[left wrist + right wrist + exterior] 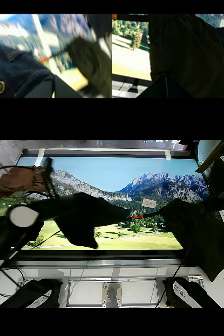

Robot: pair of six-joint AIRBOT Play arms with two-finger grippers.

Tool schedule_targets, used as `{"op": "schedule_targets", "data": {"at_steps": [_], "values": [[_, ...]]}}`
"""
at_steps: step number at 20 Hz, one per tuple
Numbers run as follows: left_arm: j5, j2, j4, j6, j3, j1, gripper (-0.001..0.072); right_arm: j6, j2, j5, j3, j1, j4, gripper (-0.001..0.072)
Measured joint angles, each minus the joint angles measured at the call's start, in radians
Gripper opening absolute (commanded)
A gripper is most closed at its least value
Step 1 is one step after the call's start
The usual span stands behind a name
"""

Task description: Fold the clothes and pants, and hang the long-sleeved shirts on hangers.

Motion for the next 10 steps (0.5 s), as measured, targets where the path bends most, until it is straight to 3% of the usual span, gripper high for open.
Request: {"op": "schedule_targets", "data": {"at_steps": [5, 6, 7, 8, 10], "values": [[-0.058, -0.192, 0.031, 0.0, -0.002, -0.172, 0.0017, 0.004, 0.0, -0.001, 0.0, 0.0, 0.022, 0.0019], [-0.069, -0.225, 0.03, 0.0, -0.002, -0.187, 0.0111, 0.005, 0.0, -0.002, 0.0, 0.0, 0.031, 0.0019], [-0.082, -0.254, 0.032, 0.0, -0.002, -0.197, 0.0342, 0.006, 0.0, -0.002, 0.0, 0.0, 0.04, 0.002], [-0.089, -0.272, 0.033, 0.0, -0.002, -0.199, 0.0518, 0.007, 0.0, -0.003, 0.0, 0.0, 0.047, 0.002], [-0.102, -0.281, 0.032, 0.015, 0.013, -0.17, 0.055, 0.011, 0.0, -0.003, 0.0, 0.0, 0.062, 0.0042]]}}
